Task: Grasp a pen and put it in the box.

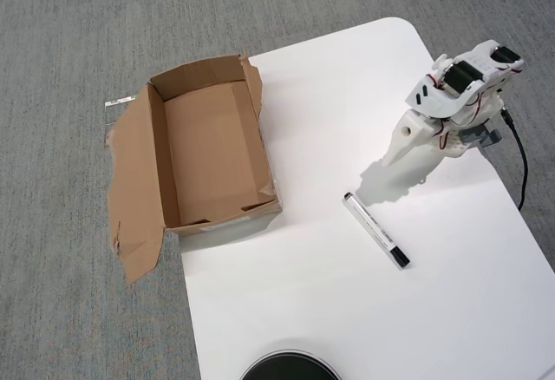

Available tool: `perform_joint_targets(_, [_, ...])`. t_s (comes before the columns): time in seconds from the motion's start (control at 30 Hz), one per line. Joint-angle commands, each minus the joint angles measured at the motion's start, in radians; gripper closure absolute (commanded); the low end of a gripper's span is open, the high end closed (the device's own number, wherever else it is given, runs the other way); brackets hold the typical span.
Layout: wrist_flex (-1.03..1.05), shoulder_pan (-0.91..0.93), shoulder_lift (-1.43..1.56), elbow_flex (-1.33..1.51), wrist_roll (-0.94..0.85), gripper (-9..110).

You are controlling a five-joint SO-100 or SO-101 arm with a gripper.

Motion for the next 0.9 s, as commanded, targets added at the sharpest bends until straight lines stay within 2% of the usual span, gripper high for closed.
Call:
perform_joint_targets(0.0, [0.003, -0.039, 0.057, -0.1, 0.039, 100])
perform_joint_targets(0.3, [0.002, -0.09, 0.011, -0.24, 0.039, 100])
perform_joint_targets(0.53, [-0.071, -0.093, -0.224, -0.42, 0.038, 100])
perform_joint_targets(0.87, [-0.077, -0.197, -0.635, -0.674, 0.038, 100])
